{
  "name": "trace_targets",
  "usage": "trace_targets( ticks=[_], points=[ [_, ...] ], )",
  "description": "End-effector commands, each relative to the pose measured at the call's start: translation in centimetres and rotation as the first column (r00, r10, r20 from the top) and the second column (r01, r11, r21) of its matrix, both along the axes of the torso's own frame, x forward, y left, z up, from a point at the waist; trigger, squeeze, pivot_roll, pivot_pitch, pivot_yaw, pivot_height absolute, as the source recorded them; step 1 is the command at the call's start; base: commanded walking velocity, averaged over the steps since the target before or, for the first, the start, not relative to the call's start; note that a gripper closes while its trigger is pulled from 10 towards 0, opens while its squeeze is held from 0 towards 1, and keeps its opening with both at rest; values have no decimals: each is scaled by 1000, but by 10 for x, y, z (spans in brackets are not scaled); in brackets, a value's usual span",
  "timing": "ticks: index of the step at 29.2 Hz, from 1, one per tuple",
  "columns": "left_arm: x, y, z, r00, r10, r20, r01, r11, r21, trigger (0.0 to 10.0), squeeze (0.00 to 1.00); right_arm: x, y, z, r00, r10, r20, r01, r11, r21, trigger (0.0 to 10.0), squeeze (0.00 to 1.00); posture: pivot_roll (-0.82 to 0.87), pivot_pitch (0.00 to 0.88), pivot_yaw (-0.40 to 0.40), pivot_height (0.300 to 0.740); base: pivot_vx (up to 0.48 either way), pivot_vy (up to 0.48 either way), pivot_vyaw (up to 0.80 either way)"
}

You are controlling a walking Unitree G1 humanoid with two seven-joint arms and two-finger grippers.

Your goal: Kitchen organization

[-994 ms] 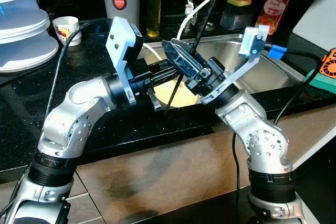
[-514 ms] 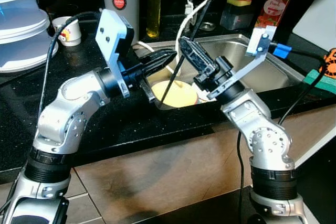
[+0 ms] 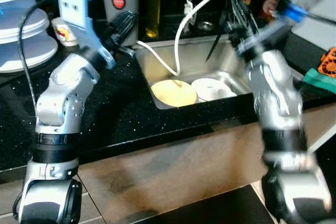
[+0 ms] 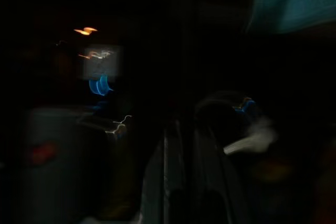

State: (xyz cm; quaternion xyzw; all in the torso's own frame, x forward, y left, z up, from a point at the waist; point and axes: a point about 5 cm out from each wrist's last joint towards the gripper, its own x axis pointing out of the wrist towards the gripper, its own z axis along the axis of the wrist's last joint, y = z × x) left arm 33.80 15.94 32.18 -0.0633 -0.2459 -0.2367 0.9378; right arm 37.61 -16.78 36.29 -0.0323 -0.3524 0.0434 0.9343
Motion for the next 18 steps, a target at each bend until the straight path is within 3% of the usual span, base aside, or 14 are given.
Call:
trace_targets(
  ticks=[1,2,3,4,5,7,8,9,10,11,14,15,17,18],
  points=[
    [0,0,-5,1000,17,-9,-17,1000,-5,10000,0,28,2,-49,968,-69,-242,62,997,-36,10000,0,89,0,-57,740,0,0,0],
    [0,-2,-7,1000,21,-13,-21,1000,-2,10000,0,38,4,-78,907,-139,-397,104,989,-109,10000,0,102,0,-64,740,0,0,0],
    [0,-2,-7,1000,21,-13,-21,1000,-2,10000,0,38,4,-78,907,-139,-397,104,989,-109,10000,0,102,0,-64,740,0,0,0],
    [0,-2,-8,1000,24,-15,-24,1000,0,10000,0,43,4,-97,852,-199,-484,130,976,-173,10000,0,102,0,-64,740,0,0,0],
    [0,-2,-8,1000,24,-15,-24,1000,0,10000,0,43,4,-97,852,-199,-484,130,976,-173,10000,0,102,0,-64,740,0,0,0],
    [-1,-2,-8,999,36,-13,-36,999,8,10000,0,43,5,-97,856,-179,-484,135,983,-126,10000,0,122,0,-71,740,0,0,0],
    [-3,2,-7,999,52,-13,-51,999,8,10000,0,40,13,-60,938,-134,-320,112,990,-86,10000,0,122,0,-68,740,0,0,0],
    [-4,5,-7,998,62,-13,-62,998,8,10000,0,34,18,-33,978,-94,-186,86,995,-48,10000,0,122,0,-68,740,0,0,0],
    [-4,5,-7,998,62,-13,-62,998,8,10000,0,34,18,-33,978,-94,-186,86,995,-48,10000,0,122,0,-68,740,0,0,0],
    [-3,6,-7,997,73,-16,-73,997,8,10000,0,28,21,-15,994,-76,-82,74,997,-29,10000,0,122,0,-68,740,0,0,0],
    [0,5,-7,997,71,-21,-71,997,2,10000,0,36,24,-30,980,-56,-189,48,998,-46,10000,0,116,0,-66,740,0,0,0],
    [0,1,-6,998,63,-14,-63,998,5,10000,0,43,14,-44,951,-127,-282,124,992,-28,10000,0,117,0,-70,740,0,0,0],
    [-1,0,-6,998,62,-12,-62,998,7,10000,0,41,10,-35,965,-114,-237,123,992,23,10000,0,117,0,-70,740,0,0,0],
    [-1,1,-6,998,63,-10,-62,998,9,10000,0,37,8,-22,980,-134,-149,143,988,51,10000,0,112,0,-67,740,0,0,0]
  ],
)
